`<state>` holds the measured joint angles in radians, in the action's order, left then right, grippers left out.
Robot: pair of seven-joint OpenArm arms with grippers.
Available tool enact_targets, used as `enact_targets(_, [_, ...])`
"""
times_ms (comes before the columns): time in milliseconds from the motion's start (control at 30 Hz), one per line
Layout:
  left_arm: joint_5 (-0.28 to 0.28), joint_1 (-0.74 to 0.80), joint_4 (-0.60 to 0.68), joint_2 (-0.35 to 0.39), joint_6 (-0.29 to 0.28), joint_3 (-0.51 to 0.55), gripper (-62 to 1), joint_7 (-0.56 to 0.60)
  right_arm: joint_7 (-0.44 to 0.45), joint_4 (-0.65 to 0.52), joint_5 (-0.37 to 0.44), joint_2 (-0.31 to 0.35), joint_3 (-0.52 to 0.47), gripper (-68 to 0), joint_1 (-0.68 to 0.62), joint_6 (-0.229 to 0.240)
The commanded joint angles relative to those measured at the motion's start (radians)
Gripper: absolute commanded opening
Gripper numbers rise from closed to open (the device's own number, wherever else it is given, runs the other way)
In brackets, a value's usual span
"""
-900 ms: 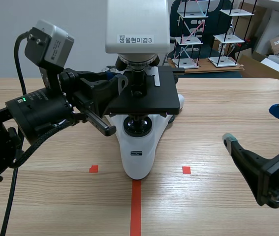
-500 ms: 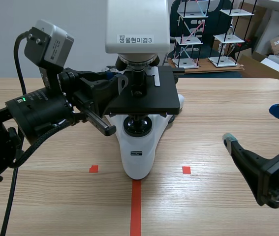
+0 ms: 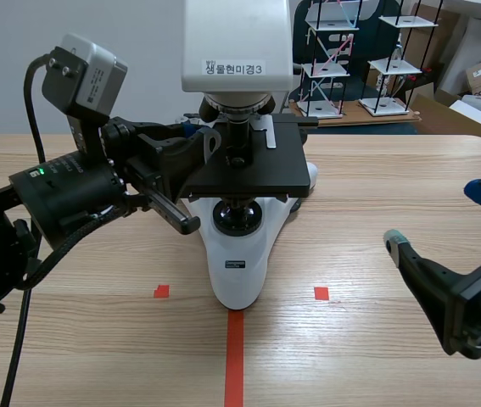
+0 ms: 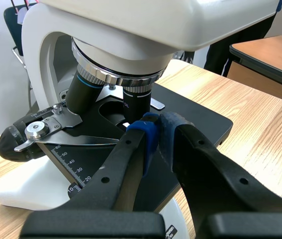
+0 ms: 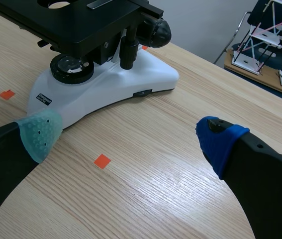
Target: Return to the home posture
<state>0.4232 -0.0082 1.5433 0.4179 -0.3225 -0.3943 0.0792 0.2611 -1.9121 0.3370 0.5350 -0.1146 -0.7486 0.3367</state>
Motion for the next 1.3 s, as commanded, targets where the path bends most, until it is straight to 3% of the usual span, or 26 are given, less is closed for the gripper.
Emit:
enact_targets(0, [0.002, -0.003, 0.019, -0.004, 0.002, 0.000, -59.4, 0.014, 0.014, -0.011, 0.006, 0.005, -0.010, -8.6, 0.001, -0.001])
enact_targets(367, [-0.001, 0.132, 0.042, 0.072, 0.002, 0.076, -59.5, 0.110, 0.014, -0.011, 0.006, 0.005, -0.010, -8.6, 0.001, -0.001])
enact_targets(767, [-0.001, 0.491, 0.138, 0.190, -0.042, 0.293, -58.5, 0.310, 0.014, -0.011, 0.006, 0.005, -0.010, -8.6, 0.001, -0.001])
enact_targets(933, [-0.006, 0.643, 0.150, 0.198, -0.084, 0.394, -41.3, 0.430, 0.014, -0.011, 0.006, 0.005, -0.010, -8.6, 0.001, -0.001])
enact_targets(1033, [-0.063, 0.718, 0.155, 0.198, -0.092, 0.442, -31.7, 0.502, 0.014, -0.011, 0.006, 0.005, -0.010, -8.6, 0.001, -0.001])
enact_targets(1167, [-0.089, 0.811, 0.155, 0.198, -0.090, 0.492, -12.6, 0.602, 0.014, -0.011, 0.006, 0.005, -0.010, -8.6, 0.001, -0.001])
enact_targets(1267, [-0.089, 0.869, 0.156, 0.198, -0.091, 0.527, -6.7, 0.641, 0.014, -0.011, 0.006, 0.005, -0.010, -8.6, 0.001, -0.001])
